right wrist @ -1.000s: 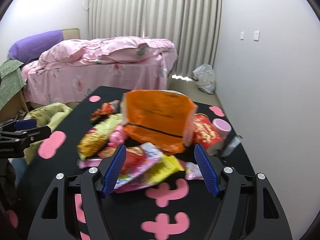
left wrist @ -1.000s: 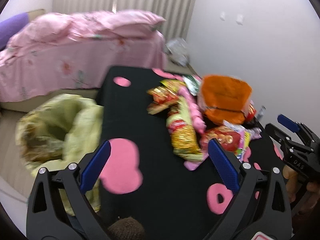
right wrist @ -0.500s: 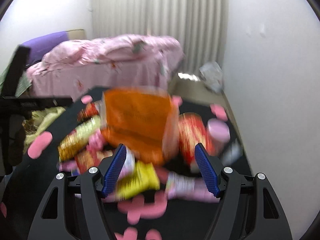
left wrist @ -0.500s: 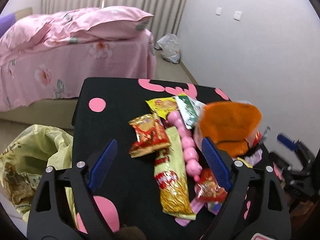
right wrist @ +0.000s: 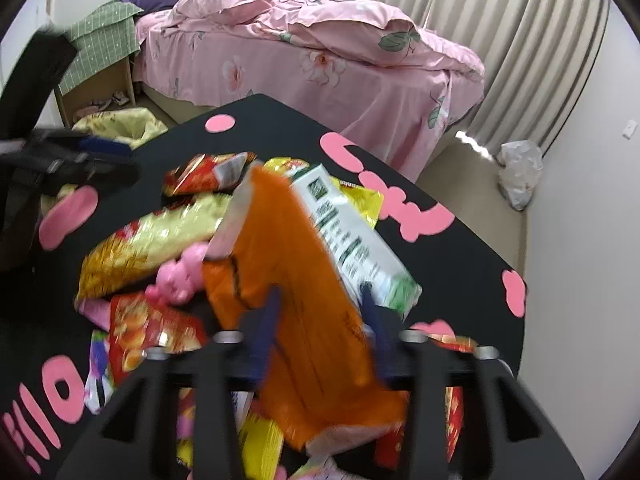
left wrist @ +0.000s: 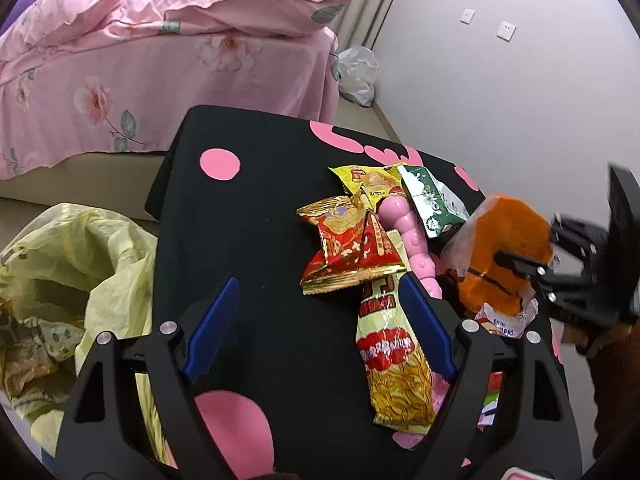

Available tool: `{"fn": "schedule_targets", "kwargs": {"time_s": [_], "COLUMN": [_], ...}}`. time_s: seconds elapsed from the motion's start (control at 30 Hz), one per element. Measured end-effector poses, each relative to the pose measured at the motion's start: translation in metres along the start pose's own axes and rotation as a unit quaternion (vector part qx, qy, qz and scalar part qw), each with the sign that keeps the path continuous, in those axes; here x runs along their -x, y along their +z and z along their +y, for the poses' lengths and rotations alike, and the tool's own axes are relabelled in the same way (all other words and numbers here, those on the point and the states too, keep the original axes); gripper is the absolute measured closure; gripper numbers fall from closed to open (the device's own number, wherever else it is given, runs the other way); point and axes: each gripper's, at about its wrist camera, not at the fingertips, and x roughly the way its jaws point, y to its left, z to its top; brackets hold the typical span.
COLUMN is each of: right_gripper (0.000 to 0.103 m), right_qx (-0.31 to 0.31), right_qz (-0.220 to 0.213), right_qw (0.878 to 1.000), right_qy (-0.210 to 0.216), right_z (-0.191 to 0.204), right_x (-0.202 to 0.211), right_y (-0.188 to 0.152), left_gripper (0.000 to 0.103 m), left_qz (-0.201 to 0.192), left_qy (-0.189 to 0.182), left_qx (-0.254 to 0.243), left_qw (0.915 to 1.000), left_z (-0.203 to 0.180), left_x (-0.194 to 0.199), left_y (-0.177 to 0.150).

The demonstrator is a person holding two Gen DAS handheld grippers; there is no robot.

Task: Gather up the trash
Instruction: 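Grasp the orange bag with the right tool while the left tool grasps a red chip packet, then carry both packets to the yellow trash bag and open both tools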

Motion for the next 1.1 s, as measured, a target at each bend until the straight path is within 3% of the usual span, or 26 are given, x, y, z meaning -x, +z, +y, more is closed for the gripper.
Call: {"fn": "schedule_targets", "kwargs": {"time_s": [0.07,0.23,0.33,0.4,0.5,0.53,0.57,0.73,0.83,0.9,0.97,1.1], "right_gripper": [0.095,0.097,0.097,0.097,0.097,0.097,0.097,0.097,0.097,0.097,0.097,0.097], "right_qx": [-0.011,-0.078,-0.126,-0.148,-0.172,-0.172,-0.173,-0.176,-0.169,-0.171,-0.175,-0.184], "right_qz": [-0.007,-0.048,-0.078,-0.089,-0.105,-0.112,-0.117,-0.133,-0.138,-0.145,-0.151,-0.142], "right_qw": [1.0,0.995,0.989,0.985,0.979,0.979,0.978,0.975,0.976,0.974,0.973,0.972], "right_qy": [0.022,0.028,0.026,0.019,0.005,-0.005,-0.007,-0.009,-0.015,-0.015,-0.018,-0.028], "right_z": [0.004,0.001,-0.008,-0.011,-0.015,-0.014,-0.014,-0.005,0.005,0.009,0.014,0.025], "right_x": [0.012,0.053,0.074,0.08,0.088,0.092,0.094,0.104,0.107,0.112,0.116,0.109], "right_y": [-0.009,-0.014,-0.016,-0.018,-0.023,-0.023,-0.021,-0.012,-0.006,-0.006,-0.009,-0.023], "left_gripper": [0.025,0.03,0.046,0.048,0.052,0.07,0.075,0.081,0.081,0.078,0.056,0.045], "left_qz": [-0.001,0.009,0.044,0.051,0.038,0.028,0.02,-0.022,-0.031,-0.033,-0.031,-0.044], "left_qy": [-0.007,-0.026,-0.038,-0.041,-0.043,-0.043,-0.039,-0.011,0.0,-0.013,-0.042,-0.063], "left_qx": [0.0,0.021,0.052,0.06,0.052,0.046,0.036,-0.004,-0.012,-0.007,0.005,0.031], "left_qw": [1.0,0.9994,0.9969,0.9961,0.997,0.9976,0.9984,0.9997,0.9995,0.9993,0.9986,0.9966], "left_z": [0.0,-0.001,0.001,0.001,-0.002,-0.004,-0.005,-0.01,-0.006,-0.002,0.002,0.001], "left_x": [-0.005,-0.024,-0.048,-0.053,-0.042,-0.032,-0.024,0.022,0.035,0.039,0.039,0.022], "left_y": [0.005,0.02,0.026,0.027,0.024,0.022,0.02,0.007,0.0,-0.004,-0.006,0.005]}}
